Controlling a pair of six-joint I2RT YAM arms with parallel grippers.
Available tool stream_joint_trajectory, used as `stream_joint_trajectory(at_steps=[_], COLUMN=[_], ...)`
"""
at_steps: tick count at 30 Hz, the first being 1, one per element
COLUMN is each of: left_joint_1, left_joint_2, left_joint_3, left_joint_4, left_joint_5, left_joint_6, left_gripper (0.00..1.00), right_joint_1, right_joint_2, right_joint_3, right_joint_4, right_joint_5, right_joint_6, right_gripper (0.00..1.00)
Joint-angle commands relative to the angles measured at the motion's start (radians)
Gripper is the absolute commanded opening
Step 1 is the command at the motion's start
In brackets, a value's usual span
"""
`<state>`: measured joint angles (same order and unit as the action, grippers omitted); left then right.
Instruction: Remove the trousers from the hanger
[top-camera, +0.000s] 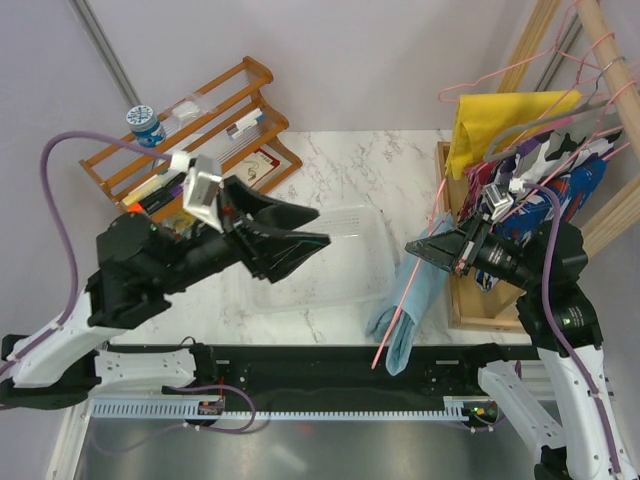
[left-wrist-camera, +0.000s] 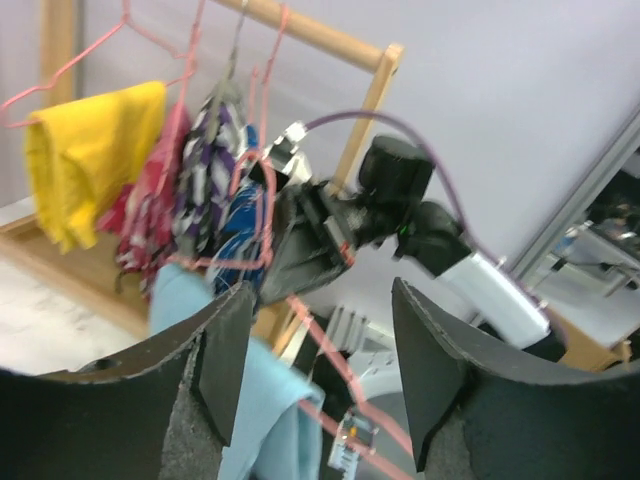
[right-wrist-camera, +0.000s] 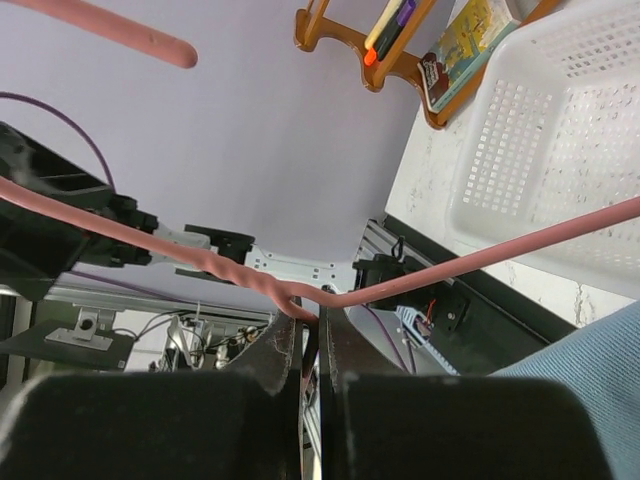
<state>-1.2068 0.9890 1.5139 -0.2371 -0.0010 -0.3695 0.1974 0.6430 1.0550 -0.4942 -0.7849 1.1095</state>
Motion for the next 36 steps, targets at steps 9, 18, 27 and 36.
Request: stream_joint_trajectory(at_steps=[9, 18, 27, 36], left_joint_1=[-0.01, -0.12, -0.154, -0.171], left_joint_2=[-0.156, -0.21, -0.152, -0.043], left_joint_3=[-0.469, -0.653, -0.684, -0.633], left_joint_4=[-0.002, 0.278, 0.43, 0.484], left_joint_5=[-0.004, -0.152, -0.111, -0.076], left_joint_6=[0.115, 0.178, 0.175, 0.195], left_gripper=[0.54, 0.52, 0.58, 0.59], right_joint_1=[0.002, 0.002, 0.002, 0.002], right_joint_2=[-0.02, -0.039, -0.029, -0.039], right_joint_3=[0.111, 0.108, 0.114, 0.097], right_joint_4=[0.229, 0.249, 0.253, 0.319], right_joint_5=[-0.014, 0.003, 0.026, 0.038], right_joint_6=[0.18, 0.233, 0.24, 0.302], right_gripper=[0.0, 0.0, 0.0, 0.0])
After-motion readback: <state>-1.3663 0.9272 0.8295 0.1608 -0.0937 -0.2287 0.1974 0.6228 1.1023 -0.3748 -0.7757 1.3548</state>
